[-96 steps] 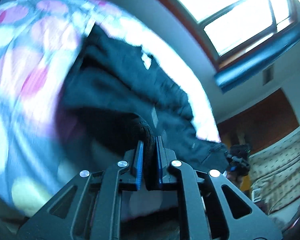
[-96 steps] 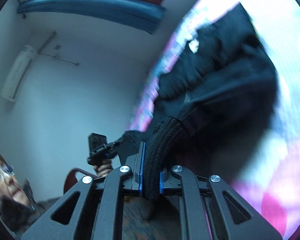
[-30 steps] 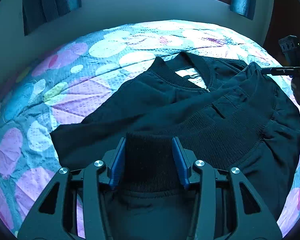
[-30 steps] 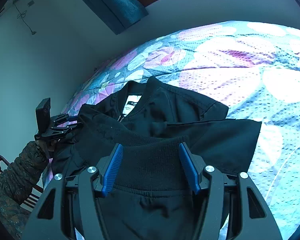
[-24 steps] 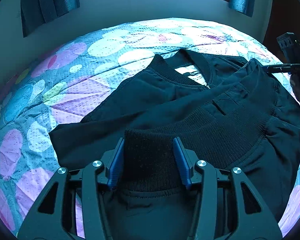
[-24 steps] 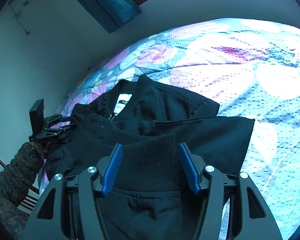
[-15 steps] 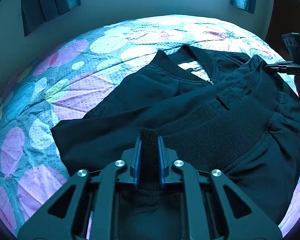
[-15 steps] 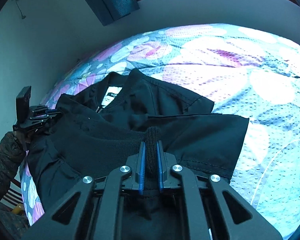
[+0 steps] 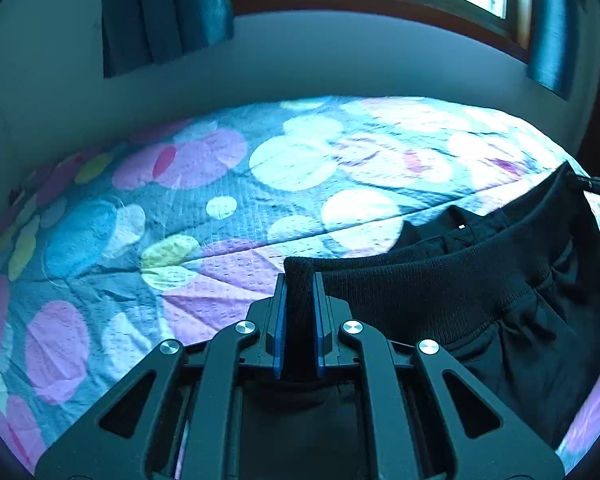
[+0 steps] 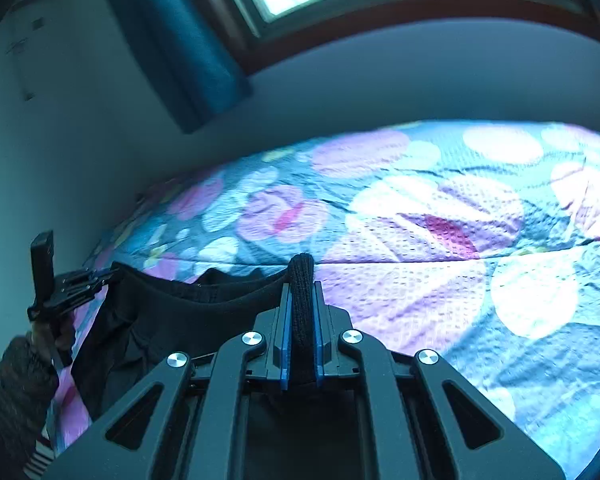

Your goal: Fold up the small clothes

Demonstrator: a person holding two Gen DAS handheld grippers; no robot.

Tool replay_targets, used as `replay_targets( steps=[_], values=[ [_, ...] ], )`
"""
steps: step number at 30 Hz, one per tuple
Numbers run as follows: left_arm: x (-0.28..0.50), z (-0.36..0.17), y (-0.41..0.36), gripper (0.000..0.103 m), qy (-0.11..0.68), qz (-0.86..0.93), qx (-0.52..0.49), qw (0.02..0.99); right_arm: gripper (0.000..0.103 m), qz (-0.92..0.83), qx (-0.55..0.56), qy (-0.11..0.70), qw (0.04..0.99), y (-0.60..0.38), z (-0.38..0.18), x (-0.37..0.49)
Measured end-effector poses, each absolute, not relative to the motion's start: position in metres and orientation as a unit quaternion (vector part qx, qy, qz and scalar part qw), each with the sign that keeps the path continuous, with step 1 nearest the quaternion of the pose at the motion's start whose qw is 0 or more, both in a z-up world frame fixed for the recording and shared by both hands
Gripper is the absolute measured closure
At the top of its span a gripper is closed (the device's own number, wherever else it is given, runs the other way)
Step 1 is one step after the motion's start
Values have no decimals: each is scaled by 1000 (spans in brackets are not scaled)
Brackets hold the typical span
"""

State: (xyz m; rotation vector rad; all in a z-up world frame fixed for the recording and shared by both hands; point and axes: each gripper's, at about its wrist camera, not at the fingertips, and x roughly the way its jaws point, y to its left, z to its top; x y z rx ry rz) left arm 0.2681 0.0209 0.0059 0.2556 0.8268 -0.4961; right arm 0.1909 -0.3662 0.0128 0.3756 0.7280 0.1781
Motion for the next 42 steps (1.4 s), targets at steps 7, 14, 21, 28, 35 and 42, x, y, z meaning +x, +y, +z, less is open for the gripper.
replay_targets(
  steps=[7,14,21,28,35,42],
  values=[
    [287,-51,17,90,443,-219,114,861,94,43,231,442,866,-383,-62,237],
    [288,-43,29,45,442,-188,85,873,78,49,292,433,851,-399,-68,230],
    [245,-15,90,5,443,-187,-28,876,69,27,318,393,862,-396,-36,185],
    [184,-20,145,3,465,-200,-70,860,50,132,373,395,829,-330,-19,164],
    [144,-31,178,3,471,-190,-82,857,48,183,359,443,801,-245,-32,209],
    [122,-55,187,3,500,-213,-138,828,39,142,317,498,795,-210,-70,259]
  ],
)
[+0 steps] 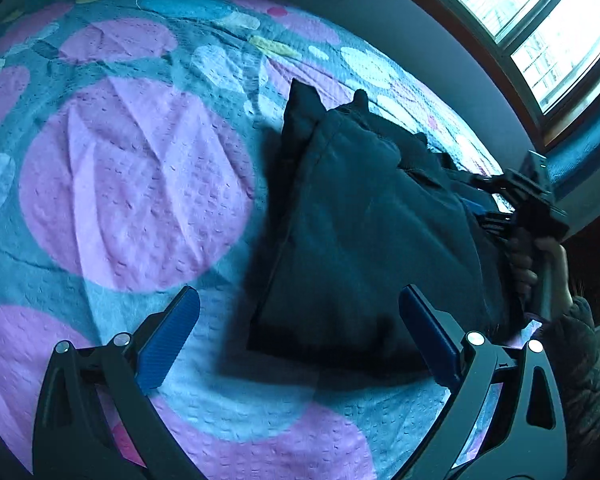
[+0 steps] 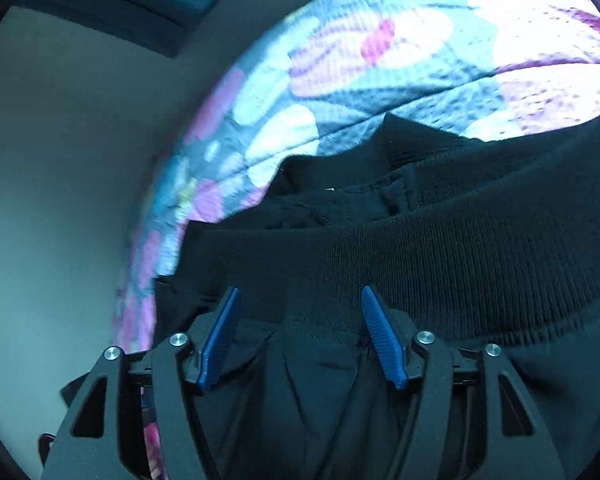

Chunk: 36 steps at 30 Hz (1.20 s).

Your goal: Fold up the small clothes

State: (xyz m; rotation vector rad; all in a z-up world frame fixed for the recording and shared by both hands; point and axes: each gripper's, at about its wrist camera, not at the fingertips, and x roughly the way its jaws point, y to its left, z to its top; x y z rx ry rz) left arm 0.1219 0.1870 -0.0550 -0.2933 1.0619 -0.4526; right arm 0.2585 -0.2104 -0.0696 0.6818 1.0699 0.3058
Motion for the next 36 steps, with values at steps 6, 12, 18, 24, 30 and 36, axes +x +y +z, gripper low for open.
replay_targets(
  steps=[6,12,18,24,30,36],
  values=[
    [117,-55,178,3,499,-223,-135,827,34,141,324,483,801,-207,-62,254],
    [108,-60,173,3,495,-231,-141,826,34,140,362,464,797,-215,-45,208],
    [119,-62,169,2,492,-222,-147,829,33,158,378,463,786,-202,-44,157],
    [128,-64,160,2,490,-219,-167,827,33,148,316,482,804,-184,-70,152],
    [129,-64,159,2,491,-226,-189,820,33,139,344,463,805,-183,-44,125],
    [130,-64,161,2,489,-227,-196,819,32,143,312,480,808,-166,-35,88]
  ],
)
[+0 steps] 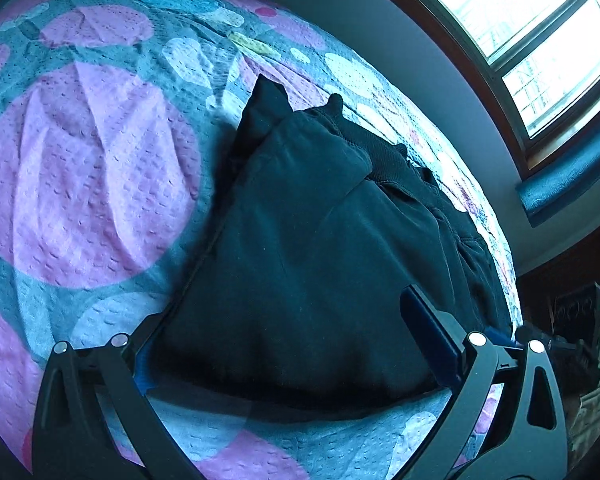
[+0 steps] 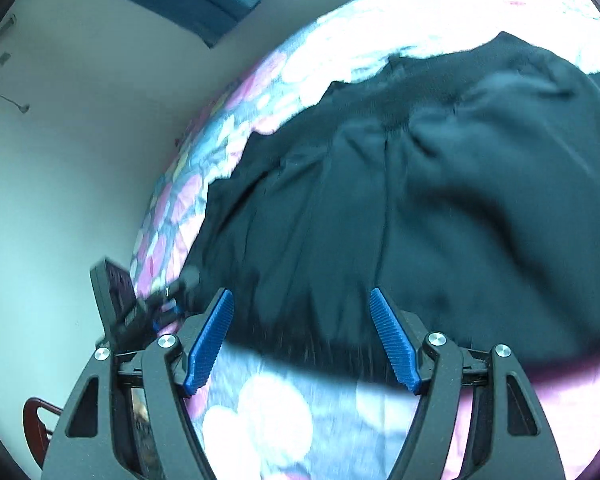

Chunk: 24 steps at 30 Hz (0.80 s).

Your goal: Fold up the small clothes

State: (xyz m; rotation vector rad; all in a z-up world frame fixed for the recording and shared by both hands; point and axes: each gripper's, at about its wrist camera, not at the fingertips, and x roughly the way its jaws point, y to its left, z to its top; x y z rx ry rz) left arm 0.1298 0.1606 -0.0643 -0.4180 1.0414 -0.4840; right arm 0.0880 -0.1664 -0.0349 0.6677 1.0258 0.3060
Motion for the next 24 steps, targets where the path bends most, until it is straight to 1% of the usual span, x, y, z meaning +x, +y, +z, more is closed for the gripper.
replay_targets(
  steps=[3,4,5,6,10,11,12,14,15,16,17,18,19,21,22,24],
  values=[
    [131,-63,156,3,487,-225,-182,824,32,129,307,504,796,-164,-58,91],
    [132,-64,154,3,487,-225,-177,825,30,131,313,510,791,-164,-66,94],
    [134,-64,152,3,489,-224,-176,825,24,139,330,500,789,-167,-73,96],
    [136,-65,152,3,489,-222,-177,825,24,148,346,489,787,-169,-73,96],
    [142,-63,148,3,485,-216,-180,828,23,147,332,490,793,-164,-69,94],
    [144,-64,146,4,487,-212,-178,828,22,149,333,487,793,-164,-71,94],
    [144,-64,144,7,486,-208,-171,831,22,151,337,483,794,-165,-71,92],
    [143,-62,138,18,484,-196,-141,841,22,156,337,477,796,-166,-71,90],
    [142,-61,134,29,486,-188,-122,845,22,158,337,476,797,-166,-71,89],
    [142,-60,132,42,488,-184,-111,846,22,159,339,475,796,-166,-72,89],
    [141,-60,129,47,488,-180,-100,848,21,160,342,474,796,-166,-73,89],
    [140,-58,128,58,486,-176,-94,851,21,161,343,473,796,-166,-73,89],
    [139,-56,128,72,483,-172,-88,854,21,163,343,471,796,-166,-73,89],
    [137,-45,128,83,475,-160,-84,861,21,165,344,468,797,-168,-74,87],
    [135,-37,129,86,468,-160,-89,865,21,166,343,466,799,-168,-74,86],
    [129,-11,126,88,442,-175,-96,874,21,168,339,462,802,-168,-74,83]
  ],
)
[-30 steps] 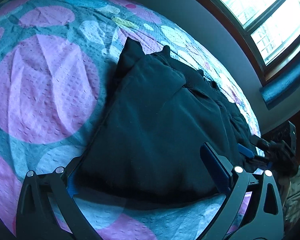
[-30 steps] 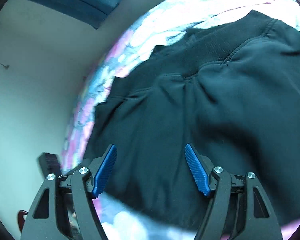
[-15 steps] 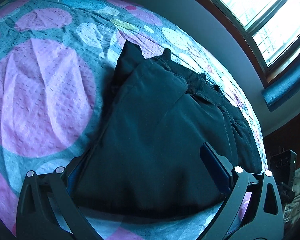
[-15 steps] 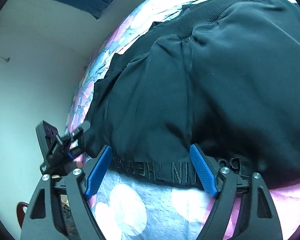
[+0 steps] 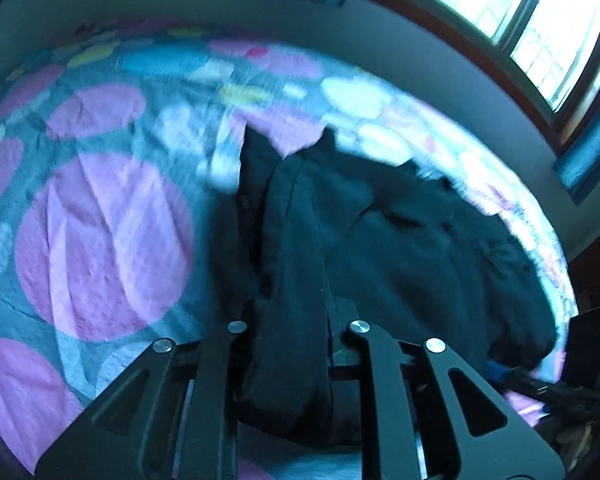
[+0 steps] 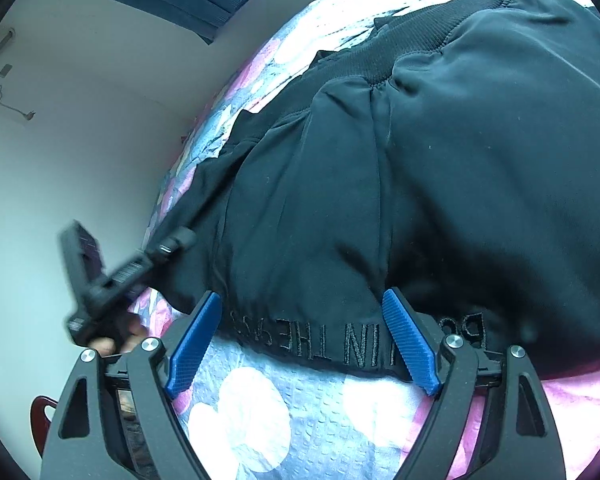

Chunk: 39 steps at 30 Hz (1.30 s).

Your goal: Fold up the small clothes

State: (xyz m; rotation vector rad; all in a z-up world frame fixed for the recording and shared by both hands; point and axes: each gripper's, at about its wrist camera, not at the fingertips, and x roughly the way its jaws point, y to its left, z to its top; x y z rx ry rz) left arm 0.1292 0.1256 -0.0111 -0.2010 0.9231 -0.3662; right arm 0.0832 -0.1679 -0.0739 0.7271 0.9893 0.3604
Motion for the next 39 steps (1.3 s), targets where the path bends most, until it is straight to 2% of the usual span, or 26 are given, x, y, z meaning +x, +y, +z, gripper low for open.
replay_targets(
  steps=[4,7,12,17,23,26,27,29,31,34,36,39],
  values=[
    [117,49,94,89,401,-230,-87,883,17,177,327,451,811,-167,-74,75],
    [102,89,40,89,372,-263,-38,890,17,183,310,443,821,-163,-73,71],
    [74,116,-48,89,350,-306,22,885,18,203,351,450,796,-191,-69,50],
    [46,97,-138,89,349,-331,90,872,18,177,363,445,799,-246,-70,-3],
    [32,16,-220,88,406,-334,147,838,18,146,403,417,801,-305,-76,-57],
    [21,-19,-238,86,406,-328,192,831,18,144,423,403,799,-321,-80,-68],
    [18,-24,-240,83,401,-326,202,832,18,143,424,401,799,-323,-80,-71],
    [13,-26,-240,71,392,-328,202,836,18,149,425,400,798,-326,-80,-74],
    [9,-18,-233,39,390,-343,171,837,18,152,432,399,795,-330,-80,-75],
    [3,-1,-220,18,381,-355,132,844,18,163,441,403,785,-333,-79,-78],
    [-6,14,-208,12,365,-362,113,850,18,168,450,403,779,-340,-77,-82],
    [-19,38,-184,9,341,-369,90,860,18,177,461,400,772,-350,-72,-92]
  ],
)
